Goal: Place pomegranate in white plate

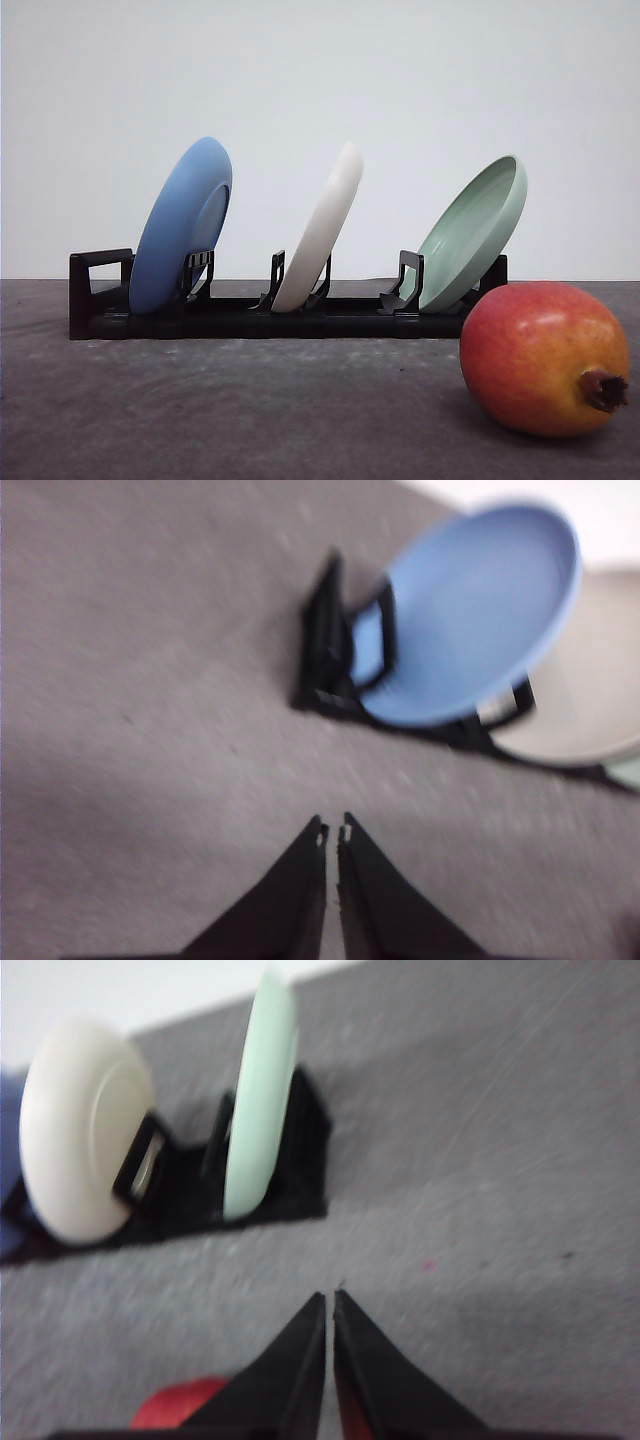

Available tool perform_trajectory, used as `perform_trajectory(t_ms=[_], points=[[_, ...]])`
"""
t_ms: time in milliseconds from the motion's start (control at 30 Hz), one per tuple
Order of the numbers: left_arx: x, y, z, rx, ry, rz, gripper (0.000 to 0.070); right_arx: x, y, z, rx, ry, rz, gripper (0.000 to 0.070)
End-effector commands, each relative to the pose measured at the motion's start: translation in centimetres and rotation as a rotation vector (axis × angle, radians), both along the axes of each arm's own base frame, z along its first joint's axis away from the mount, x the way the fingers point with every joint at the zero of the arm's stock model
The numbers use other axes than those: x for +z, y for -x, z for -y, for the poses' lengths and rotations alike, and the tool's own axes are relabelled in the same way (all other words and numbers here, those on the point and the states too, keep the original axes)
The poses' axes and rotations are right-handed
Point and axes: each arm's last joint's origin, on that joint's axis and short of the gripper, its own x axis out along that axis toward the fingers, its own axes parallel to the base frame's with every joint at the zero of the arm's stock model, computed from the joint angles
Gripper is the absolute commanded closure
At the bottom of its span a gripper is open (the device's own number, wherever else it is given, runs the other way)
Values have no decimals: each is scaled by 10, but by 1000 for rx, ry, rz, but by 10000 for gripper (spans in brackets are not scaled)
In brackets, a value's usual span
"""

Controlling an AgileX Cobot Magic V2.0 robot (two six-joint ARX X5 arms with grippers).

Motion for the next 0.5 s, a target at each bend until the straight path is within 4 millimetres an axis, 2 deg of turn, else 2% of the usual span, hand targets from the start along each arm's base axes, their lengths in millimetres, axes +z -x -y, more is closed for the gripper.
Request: perform_trajectory(t_ms=[0, 233, 467], points=[[8, -4, 1, -79, -47, 0, 697, 4, -3, -1, 47, 30, 9, 690], [15, -20, 12, -227, -114, -25, 697, 0, -12, -10, 164, 100, -31, 690], [13, -23, 30, -395, -235, 0, 697, 1, -11, -21, 278, 107, -10, 689]])
